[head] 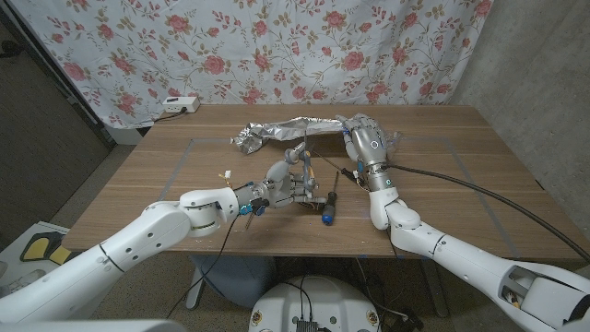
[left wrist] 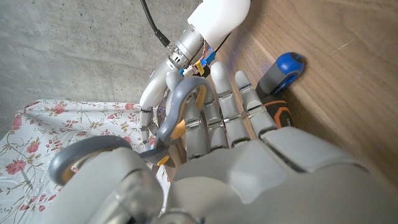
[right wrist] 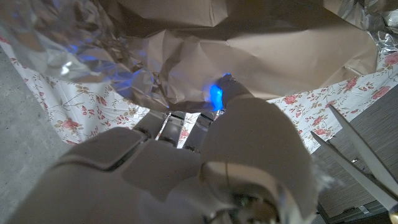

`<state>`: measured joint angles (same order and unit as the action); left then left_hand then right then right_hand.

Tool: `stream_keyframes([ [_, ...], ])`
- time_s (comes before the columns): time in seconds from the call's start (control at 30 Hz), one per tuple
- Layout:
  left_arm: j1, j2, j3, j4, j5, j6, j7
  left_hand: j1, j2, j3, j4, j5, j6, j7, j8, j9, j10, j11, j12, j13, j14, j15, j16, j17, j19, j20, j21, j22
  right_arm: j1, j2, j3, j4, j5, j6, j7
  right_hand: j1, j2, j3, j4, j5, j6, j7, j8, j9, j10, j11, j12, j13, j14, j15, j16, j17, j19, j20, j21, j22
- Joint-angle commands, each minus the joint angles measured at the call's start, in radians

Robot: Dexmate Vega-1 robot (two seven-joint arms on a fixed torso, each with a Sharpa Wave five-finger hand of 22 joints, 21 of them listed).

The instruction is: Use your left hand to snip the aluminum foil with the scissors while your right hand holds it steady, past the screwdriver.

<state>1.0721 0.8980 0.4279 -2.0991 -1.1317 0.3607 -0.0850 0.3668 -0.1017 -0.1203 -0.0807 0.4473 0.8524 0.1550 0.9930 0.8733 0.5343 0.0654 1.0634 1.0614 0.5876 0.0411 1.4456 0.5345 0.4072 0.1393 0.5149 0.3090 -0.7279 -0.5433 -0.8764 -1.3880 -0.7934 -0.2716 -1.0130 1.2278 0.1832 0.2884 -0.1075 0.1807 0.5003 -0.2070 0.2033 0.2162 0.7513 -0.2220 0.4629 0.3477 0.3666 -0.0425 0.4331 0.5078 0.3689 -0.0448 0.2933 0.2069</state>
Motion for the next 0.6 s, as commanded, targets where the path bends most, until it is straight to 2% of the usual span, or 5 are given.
stream_keyframes([
  [0.03, -0.017, -0.011, 0.000, 0.016, -0.011, 0.005, -0.011, -0.004, -0.001, -0.216, 0.223, -0.001, 0.000, -0.003, -0.002, 0.003, 0.068, -0.059, 0.325, 0.108, 0.000, -0.002, 0.007, 0.004, -0.001, 0.003, 0.006, 0.004, -0.012, -0.012, 0.010, -0.015, -0.005, 0.003, 0.001, 0.012, 0.005, 0.007, 0.000, 0.000, 0.010, 0.001, 0.000, 0.002, -0.001, 0.002, 0.008, 0.002, 0.005, -0.191, 0.002, 0.004, -0.003, -0.061, 0.008, 0.004],
  [0.6, -0.048, -0.021, 0.017, 0.046, -0.006, 0.035, -0.019, -0.004, 0.000, -0.216, 0.223, -0.002, 0.008, 0.005, -0.003, 0.007, 0.068, -0.059, 0.325, 0.114, 0.002, 0.000, 0.006, 0.003, -0.001, 0.003, 0.006, 0.004, -0.027, -0.020, 0.012, -0.032, -0.021, 0.002, 0.001, 0.013, 0.005, 0.007, 0.001, 0.000, 0.008, 0.002, -0.001, 0.003, -0.003, 0.002, 0.008, -0.001, 0.006, -0.191, 0.002, 0.009, -0.003, -0.064, 0.011, 0.004],
])
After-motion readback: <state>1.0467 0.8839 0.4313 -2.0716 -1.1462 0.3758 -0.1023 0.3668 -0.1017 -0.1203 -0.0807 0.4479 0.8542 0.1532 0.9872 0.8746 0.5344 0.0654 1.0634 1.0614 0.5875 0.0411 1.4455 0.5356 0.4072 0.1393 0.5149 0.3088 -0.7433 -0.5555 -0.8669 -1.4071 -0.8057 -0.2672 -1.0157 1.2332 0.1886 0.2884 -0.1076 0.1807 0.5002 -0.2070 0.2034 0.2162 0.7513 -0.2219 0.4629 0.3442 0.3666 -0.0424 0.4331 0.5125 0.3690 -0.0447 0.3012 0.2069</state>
